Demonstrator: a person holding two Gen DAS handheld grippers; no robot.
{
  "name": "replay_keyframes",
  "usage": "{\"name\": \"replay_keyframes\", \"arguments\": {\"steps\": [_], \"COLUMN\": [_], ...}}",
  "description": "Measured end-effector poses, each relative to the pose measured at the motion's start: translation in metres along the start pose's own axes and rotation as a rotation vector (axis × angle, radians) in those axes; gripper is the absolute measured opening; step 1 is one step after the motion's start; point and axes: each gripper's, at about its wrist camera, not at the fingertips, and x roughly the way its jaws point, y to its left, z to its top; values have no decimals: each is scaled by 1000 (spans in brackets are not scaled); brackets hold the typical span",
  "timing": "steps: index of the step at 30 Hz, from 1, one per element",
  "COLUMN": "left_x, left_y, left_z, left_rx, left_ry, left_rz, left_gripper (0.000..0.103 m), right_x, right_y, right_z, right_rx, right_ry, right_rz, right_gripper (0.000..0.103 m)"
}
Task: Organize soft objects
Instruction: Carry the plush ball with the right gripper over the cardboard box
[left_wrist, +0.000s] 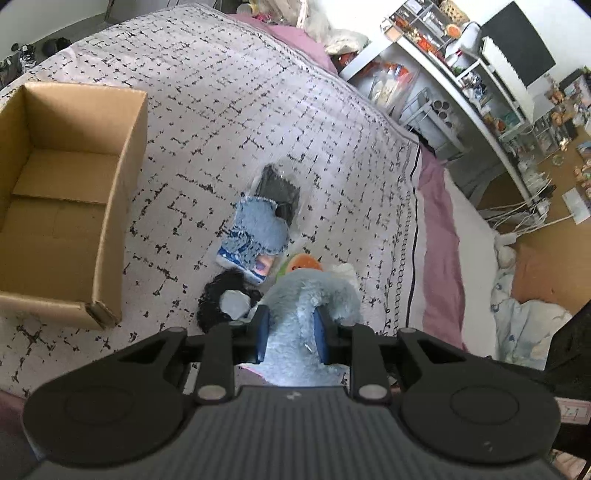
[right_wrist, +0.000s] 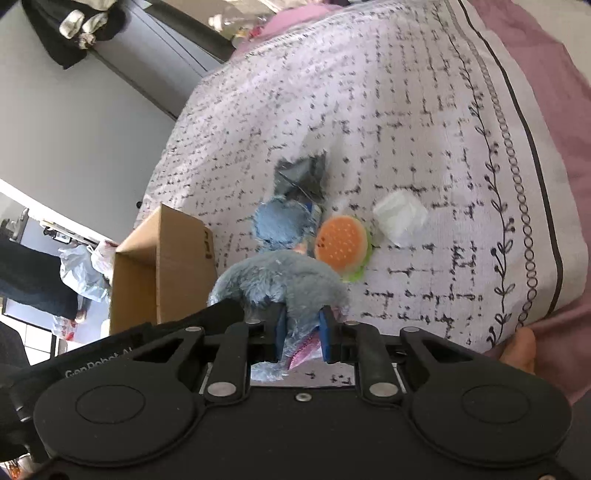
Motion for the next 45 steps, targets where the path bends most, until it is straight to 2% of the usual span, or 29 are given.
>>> {"name": "replay_keyframes", "arguments": {"steps": [10, 25, 35, 45], "left_x": [-38, -95, -113, -104], "left_y": [15, 76, 125, 168], "left_z": [18, 45, 52, 60], "left_rx": [1, -63, -120, -189], "left_ry": [-71, -163, -169, -125], "left_rz": [-6, 22, 56, 99], "left_gripper": [24, 24, 24, 24], "right_x": [-5, 17, 49, 90], "right_y": [47, 134, 172, 194], "right_z": [5, -1, -12, -19], "right_rx": [-44, -134, -158, -186], "right_ry": [-23, -9, 43, 123], "right_rz": [32, 91, 117, 108], "right_gripper": [19, 19, 19, 19]}}
